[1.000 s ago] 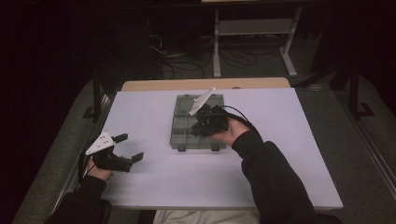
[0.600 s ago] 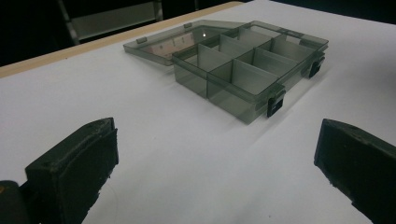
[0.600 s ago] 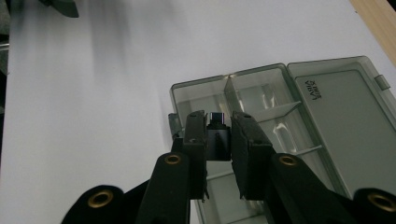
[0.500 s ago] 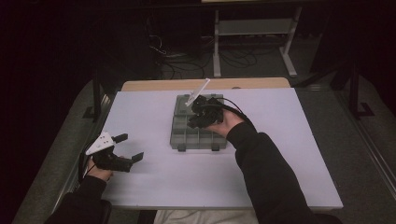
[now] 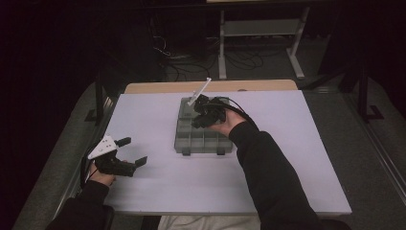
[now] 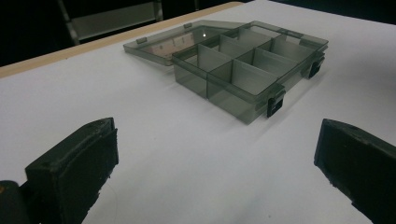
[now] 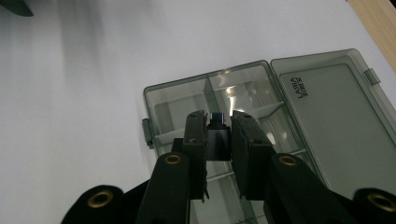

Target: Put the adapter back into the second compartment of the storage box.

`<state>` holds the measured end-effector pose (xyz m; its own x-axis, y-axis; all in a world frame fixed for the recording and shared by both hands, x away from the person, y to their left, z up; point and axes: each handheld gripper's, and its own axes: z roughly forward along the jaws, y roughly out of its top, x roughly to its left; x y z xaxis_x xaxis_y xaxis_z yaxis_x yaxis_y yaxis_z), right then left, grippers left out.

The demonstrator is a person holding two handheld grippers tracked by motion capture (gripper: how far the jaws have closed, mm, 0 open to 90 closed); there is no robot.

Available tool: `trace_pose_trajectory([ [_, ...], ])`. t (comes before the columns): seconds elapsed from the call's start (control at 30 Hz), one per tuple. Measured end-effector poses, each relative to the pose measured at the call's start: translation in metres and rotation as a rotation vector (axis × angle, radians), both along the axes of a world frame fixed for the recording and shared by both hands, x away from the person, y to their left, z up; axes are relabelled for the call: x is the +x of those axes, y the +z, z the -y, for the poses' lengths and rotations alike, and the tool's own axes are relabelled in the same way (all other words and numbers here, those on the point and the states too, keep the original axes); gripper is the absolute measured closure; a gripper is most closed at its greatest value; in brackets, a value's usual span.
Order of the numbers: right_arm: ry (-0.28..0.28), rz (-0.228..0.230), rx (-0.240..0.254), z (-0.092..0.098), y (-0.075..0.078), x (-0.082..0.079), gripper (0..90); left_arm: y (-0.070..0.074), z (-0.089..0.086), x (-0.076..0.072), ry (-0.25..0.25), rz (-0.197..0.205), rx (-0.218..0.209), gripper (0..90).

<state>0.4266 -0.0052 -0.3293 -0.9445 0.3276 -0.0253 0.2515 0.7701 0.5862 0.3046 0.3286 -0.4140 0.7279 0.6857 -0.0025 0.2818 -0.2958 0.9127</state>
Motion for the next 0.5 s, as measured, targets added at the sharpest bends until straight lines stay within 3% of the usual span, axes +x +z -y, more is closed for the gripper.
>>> trace_pose_trajectory([
  [0.5,-0.038,-0.027,-0.004,0.001,-0.019,0.021,75.1,0.000,-0.001,-0.001,0.003,0.001,0.002,0.0],
])
